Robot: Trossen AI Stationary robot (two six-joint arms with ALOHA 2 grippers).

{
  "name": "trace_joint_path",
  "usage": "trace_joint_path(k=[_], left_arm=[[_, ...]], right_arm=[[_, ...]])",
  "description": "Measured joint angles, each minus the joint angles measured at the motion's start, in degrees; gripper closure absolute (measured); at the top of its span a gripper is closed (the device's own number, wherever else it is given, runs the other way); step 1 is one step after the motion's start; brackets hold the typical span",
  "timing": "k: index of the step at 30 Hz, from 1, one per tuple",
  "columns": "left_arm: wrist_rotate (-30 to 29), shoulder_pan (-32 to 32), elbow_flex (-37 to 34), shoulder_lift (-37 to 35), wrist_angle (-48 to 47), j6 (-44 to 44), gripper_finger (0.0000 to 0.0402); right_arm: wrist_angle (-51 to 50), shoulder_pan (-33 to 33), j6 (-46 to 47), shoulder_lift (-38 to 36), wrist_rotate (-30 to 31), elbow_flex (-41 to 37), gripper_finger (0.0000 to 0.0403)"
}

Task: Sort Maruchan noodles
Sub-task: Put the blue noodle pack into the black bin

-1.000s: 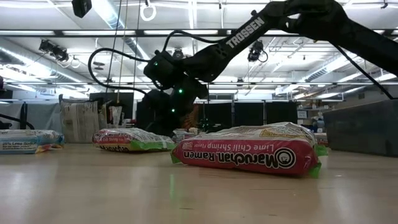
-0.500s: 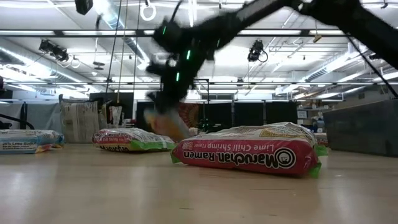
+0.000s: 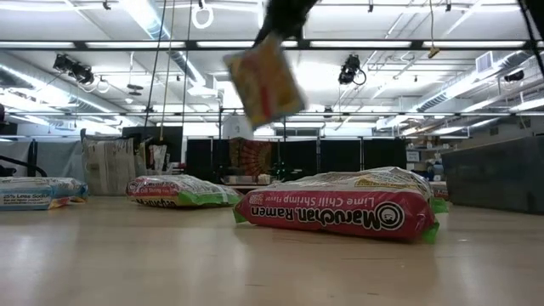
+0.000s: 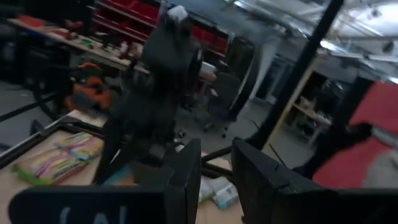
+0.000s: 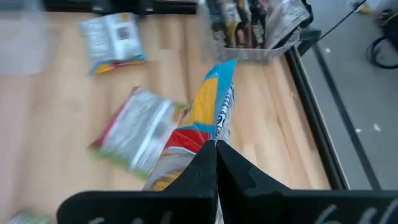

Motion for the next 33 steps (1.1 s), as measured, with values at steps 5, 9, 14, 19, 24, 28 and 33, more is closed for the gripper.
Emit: trace_joint_path(k=[5, 9, 14, 19, 24, 28, 33], left_arm=[[0.48, -3.61, 0.00, 2.94, 0.72, 1.76, 0.0308], [0.76, -7.77, 0.00, 4.78, 4.09, 2.23, 0.0308], [2.25, -12.56, 0.00, 5.54, 5.04, 2.36, 0.0308], [0.42, -16.73, 0.00, 6.06, 5.73, 4.28, 0.0308], [-0.94, -19.36, -0.02, 8.07, 8.41, 3.25, 0.0308], [-1.59, -20.64, -0.02, 9.83, 11.10, 1.80, 0.0308], [-6.27, -21.66, -0.02, 11.74, 13.56, 1.70, 0.0308]], right_arm=[[-13.06, 4.53, 2.24, -8.62, -1.76, 0.11, 0.0401], [-24.24, 10.38, 6.13, -14.96, -1.46, 0.11, 0.0401], [-36.91, 19.74, 15.37, -21.87, 2.79, -0.97, 0.0401], [-38.78, 28.56, 22.18, -29.91, 8.95, -11.28, 0.0401], [-32.86, 33.80, 26.65, -38.48, 9.46, -28.93, 0.0400], [-25.21, 36.14, 28.12, -46.31, 9.66, -42.63, 0.0400], [-18.15, 36.70, 25.85, -55.19, 6.63, -55.18, 0.0400]])
